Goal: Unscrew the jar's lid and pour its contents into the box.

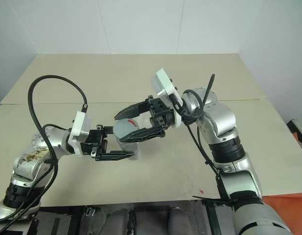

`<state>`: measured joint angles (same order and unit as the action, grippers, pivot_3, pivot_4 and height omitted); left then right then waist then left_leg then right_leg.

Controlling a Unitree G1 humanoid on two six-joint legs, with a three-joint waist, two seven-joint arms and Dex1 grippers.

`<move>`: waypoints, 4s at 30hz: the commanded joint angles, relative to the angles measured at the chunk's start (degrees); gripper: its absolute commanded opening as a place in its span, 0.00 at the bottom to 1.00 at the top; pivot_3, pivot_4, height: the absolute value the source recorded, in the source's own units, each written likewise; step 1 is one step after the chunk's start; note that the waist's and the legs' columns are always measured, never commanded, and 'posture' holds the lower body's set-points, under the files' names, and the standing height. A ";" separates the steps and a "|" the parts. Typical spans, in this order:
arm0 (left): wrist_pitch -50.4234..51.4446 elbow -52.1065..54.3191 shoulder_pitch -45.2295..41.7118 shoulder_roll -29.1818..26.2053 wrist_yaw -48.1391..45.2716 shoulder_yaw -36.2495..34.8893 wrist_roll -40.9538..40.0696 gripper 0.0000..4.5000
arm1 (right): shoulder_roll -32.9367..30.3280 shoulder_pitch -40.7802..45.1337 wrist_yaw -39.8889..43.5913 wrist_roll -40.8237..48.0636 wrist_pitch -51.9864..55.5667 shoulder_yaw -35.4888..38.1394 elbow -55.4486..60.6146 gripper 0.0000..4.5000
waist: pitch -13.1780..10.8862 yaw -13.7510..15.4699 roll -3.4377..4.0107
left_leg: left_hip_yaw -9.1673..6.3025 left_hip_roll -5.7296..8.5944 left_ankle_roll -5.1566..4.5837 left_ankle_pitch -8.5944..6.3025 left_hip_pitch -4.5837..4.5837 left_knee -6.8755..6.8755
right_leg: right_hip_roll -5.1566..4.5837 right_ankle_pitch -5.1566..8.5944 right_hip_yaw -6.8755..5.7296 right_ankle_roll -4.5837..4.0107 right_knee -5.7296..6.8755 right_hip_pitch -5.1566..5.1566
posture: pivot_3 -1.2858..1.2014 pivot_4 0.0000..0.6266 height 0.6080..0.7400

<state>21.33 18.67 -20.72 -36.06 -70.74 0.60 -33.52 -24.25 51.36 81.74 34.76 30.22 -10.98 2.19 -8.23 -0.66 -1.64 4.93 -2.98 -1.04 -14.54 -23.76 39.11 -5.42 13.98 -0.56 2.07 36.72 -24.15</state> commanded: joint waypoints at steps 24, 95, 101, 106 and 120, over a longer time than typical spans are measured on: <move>-0.38 -5.03 -1.69 7.40 35.75 -6.26 14.83 0.61 | 5.00 -8.85 -44.82 -4.10 8.12 10.55 15.74 0.99 | -0.01 0.32 0.00 | 0.00 0.01 0.03 0.03 0.00 0.02 | -0.02 0.00 0.00 0.00 0.04 -0.02 | 0.52 0.24 1.00; 7.14 3.79 0.19 14.07 45.30 -4.86 11.96 0.61 | 11.74 -6.42 -60.29 -16.32 18.88 1.42 21.17 0.99 | -0.01 -0.08 0.00 | -0.05 0.02 0.04 0.04 -0.05 -0.02 | -0.03 -0.01 -0.03 0.00 0.03 -0.02 | 0.52 0.24 1.00; 7.39 3.60 -0.07 13.57 44.35 -4.75 11.78 0.61 | 10.47 -7.66 -54.28 -12.90 16.86 0.99 24.87 0.99 | -0.01 -0.15 0.00 | -0.07 0.01 0.03 0.03 -0.04 -0.02 | -0.03 -0.01 -0.03 0.00 0.02 -0.03 | 0.52 0.24 1.00; 7.38 3.87 -0.10 13.41 43.34 -4.31 11.50 0.61 | 12.48 -5.70 -55.45 -14.37 15.26 -0.59 22.38 0.99 | -0.01 -0.17 -0.01 | -0.08 0.02 0.04 0.04 -0.02 -0.02 | -0.03 -0.01 -0.02 0.00 0.01 -0.03 | 0.52 0.24 1.00; 7.73 4.72 -0.15 14.03 43.69 -3.41 11.55 0.61 | 18.69 -0.13 -61.35 -20.06 13.51 -1.01 12.02 0.99 | -0.01 -0.13 0.00 | -0.04 0.02 0.04 0.04 -0.03 -0.03 | -0.03 -0.01 -0.03 0.00 0.03 -0.02 | 0.52 0.24 1.00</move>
<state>29.05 20.66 -20.26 -22.14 -27.03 -2.56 -20.94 -5.90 49.26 20.80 15.01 45.69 -12.61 13.21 -8.24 -0.79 -1.64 4.89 -2.96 -1.00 -14.50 -23.79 39.08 -5.45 13.97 -0.58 2.07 36.76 -24.17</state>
